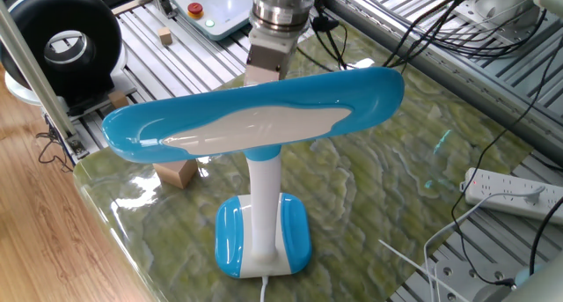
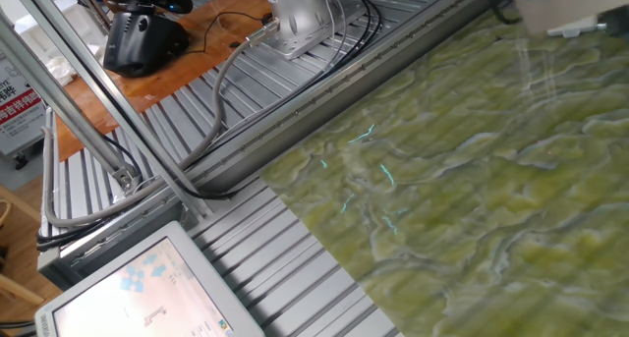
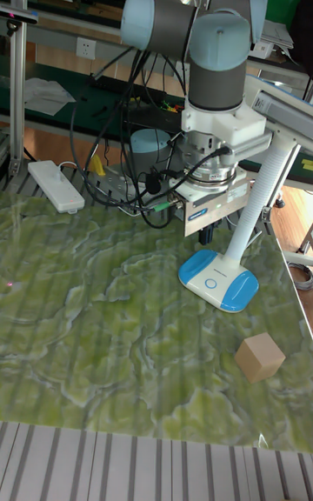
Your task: Turn on the desk lamp by pressing the button
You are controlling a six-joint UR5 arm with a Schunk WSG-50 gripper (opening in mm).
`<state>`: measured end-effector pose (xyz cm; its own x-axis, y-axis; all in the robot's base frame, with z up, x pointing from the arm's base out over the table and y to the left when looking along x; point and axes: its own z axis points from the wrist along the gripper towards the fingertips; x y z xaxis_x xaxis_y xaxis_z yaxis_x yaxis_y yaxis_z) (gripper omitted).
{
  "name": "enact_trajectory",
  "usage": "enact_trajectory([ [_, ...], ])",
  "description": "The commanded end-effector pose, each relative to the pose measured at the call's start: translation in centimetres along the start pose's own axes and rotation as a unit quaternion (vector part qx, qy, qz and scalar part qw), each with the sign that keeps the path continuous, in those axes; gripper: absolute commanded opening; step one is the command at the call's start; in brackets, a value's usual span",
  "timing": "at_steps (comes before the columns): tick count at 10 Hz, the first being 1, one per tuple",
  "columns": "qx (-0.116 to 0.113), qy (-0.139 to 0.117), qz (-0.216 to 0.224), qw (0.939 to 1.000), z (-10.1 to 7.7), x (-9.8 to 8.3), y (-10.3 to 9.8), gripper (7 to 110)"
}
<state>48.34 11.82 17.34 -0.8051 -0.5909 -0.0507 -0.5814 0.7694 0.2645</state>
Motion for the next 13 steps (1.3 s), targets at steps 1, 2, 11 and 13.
enact_trajectory([
  [1, -0.072, 0.006, -0.015, 0.9972, 0.8, 0.9, 3.2, 7],
  [2, -0.078, 0.004, -0.020, 0.9967, 0.9, 1.2, 3.1, 7],
  [11, -0.007, 0.012, -0.006, 0.9999, 1.3, 1.3, 0.0, 7],
  [13, -0.006, 0.016, -0.002, 0.9999, 1.4, 1.5, 0.1, 7],
])
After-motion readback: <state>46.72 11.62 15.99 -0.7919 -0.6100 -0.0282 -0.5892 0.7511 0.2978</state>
